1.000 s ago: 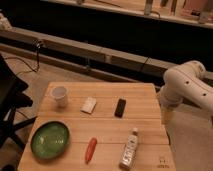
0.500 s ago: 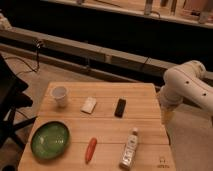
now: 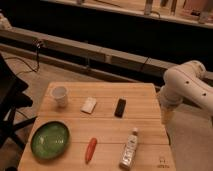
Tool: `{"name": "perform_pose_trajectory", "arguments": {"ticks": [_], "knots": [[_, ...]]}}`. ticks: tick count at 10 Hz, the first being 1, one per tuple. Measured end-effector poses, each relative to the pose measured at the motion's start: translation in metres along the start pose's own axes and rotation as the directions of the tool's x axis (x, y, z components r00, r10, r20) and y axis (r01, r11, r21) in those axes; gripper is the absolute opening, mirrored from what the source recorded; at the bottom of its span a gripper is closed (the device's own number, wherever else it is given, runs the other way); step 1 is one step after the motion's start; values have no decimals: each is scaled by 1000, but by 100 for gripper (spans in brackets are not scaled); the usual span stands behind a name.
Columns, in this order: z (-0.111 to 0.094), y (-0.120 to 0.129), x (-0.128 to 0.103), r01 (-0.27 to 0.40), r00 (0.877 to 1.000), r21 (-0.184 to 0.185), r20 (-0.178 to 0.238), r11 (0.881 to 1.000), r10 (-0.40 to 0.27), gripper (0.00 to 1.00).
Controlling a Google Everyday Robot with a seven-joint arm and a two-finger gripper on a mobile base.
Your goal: Push the eraser across the table
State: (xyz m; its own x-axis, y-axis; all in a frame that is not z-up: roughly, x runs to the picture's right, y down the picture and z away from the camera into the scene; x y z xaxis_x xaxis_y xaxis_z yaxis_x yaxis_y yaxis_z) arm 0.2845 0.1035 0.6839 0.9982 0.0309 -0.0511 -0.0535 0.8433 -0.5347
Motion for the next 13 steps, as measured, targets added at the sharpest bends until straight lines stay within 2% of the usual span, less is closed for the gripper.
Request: {"name": "perform_pose_trajectory", "arguments": {"ticks": [4,6,13], "knots": [[1,-1,0,-1,1000,0,2,1000,1,80],[5,-13,-9,7,1000,4,8,1000,-7,80],[9,-23,-15,11,1000,10,9,1000,-11,80]]}}
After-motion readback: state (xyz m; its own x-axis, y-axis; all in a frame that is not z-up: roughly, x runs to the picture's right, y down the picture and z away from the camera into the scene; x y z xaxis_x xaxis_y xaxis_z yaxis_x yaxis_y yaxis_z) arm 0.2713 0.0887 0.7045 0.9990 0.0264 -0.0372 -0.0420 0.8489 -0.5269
